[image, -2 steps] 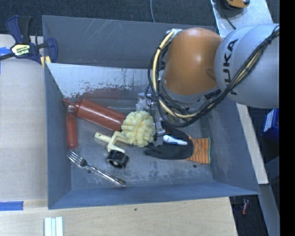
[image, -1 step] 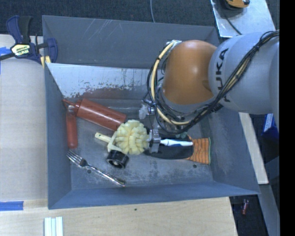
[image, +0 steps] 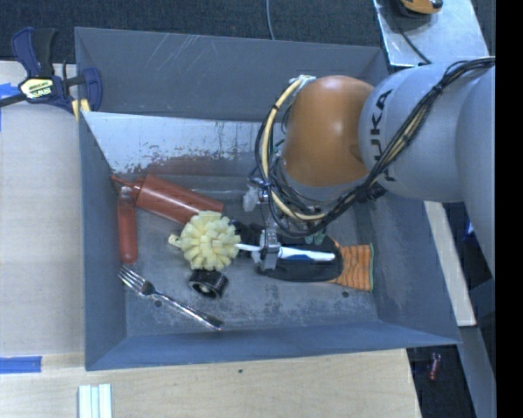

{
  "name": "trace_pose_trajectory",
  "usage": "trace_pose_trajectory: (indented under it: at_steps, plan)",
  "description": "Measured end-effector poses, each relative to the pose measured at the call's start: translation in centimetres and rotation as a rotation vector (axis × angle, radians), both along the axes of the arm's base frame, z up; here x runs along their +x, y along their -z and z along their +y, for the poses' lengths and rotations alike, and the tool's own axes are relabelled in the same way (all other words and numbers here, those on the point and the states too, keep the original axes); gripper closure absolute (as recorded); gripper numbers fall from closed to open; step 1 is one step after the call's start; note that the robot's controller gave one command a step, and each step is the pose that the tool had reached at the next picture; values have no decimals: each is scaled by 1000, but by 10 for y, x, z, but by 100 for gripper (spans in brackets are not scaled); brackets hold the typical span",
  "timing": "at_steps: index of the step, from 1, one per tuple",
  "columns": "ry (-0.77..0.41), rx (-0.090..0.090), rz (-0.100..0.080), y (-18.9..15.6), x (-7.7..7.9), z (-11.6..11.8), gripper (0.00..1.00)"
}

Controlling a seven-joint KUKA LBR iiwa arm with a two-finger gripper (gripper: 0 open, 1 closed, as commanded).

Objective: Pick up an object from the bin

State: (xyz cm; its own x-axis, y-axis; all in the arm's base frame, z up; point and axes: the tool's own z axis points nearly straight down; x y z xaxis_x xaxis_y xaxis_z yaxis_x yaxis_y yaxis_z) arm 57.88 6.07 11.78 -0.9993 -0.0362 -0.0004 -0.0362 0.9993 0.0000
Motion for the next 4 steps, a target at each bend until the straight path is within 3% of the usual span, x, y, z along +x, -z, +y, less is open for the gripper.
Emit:
trace_pose_trajectory:
  at_steps: [1,2,4]
  plan:
    - [-166,0,1,19,7,-24,0]
    - [-9,1,0,46,18,-33,100]
    - [-8,1,0,46,18,-33,100]
